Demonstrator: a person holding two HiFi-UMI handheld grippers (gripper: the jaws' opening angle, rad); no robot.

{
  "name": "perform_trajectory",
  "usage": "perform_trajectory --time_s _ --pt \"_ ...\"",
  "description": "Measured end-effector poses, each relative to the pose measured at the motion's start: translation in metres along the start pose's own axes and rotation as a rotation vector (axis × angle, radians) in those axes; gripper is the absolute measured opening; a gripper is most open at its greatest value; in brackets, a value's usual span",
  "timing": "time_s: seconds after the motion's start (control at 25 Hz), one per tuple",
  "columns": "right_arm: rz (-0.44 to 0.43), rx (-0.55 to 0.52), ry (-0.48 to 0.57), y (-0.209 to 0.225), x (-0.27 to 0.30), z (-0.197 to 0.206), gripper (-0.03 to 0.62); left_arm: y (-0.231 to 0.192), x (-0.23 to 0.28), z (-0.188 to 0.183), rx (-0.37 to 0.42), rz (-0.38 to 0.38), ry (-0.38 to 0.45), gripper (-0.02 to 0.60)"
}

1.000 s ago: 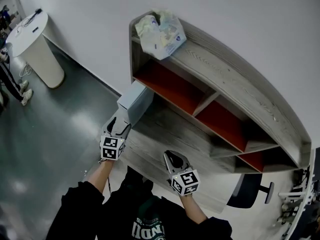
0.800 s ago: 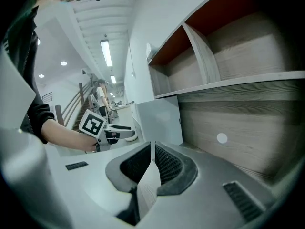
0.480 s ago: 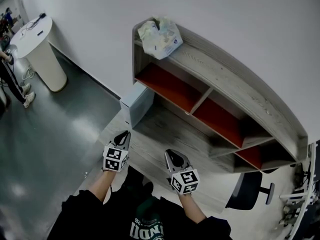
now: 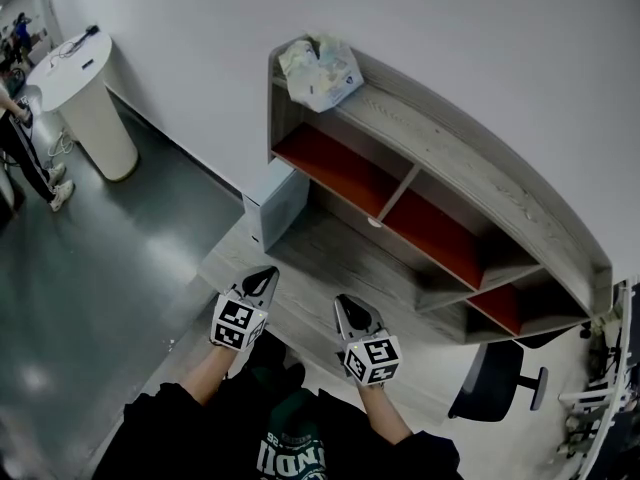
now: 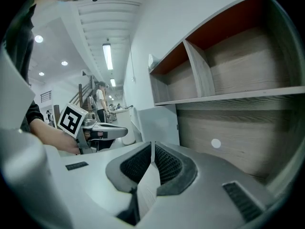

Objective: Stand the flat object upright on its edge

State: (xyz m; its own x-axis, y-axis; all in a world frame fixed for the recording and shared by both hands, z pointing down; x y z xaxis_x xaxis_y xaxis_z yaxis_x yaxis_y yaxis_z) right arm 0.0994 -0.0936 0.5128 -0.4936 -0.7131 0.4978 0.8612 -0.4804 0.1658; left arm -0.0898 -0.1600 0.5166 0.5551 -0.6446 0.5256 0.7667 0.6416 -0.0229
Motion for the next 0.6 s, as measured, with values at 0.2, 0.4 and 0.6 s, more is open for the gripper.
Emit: perform_trajectory --time_s 0.2,0.4,0.6 --pt "-0.007 -0.009 0.007 0.0 -0.002 -0.002 0.043 0.009 -0.003 0.001 -0.004 0.022 -0.005 0.014" --pt "-0.015 -0.017 0.002 -0.001 -0.005 0.0 0.041 0.014 -0.006 -0.001 -0.003 0.03 0.002 0.014" --pt "-0.019 -0.018 0.009 -0.002 -0.005 0.0 0.041 0.017 -0.008 0.0 0.001 0.038 -0.007 0.014"
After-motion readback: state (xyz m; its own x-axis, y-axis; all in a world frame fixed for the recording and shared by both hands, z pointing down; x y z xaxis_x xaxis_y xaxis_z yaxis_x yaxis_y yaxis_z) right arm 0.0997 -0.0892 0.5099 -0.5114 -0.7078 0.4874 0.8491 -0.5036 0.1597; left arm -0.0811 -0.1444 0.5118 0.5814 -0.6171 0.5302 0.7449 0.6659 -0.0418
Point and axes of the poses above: the fingertips, and each gripper's own axes: x forward along the fingers, y to its right, z out of its underside, the point moved 5 cm from there along -x, backward along the fingers, and after that the axes turned 13 degrees about -y, right-handed, at the moved point
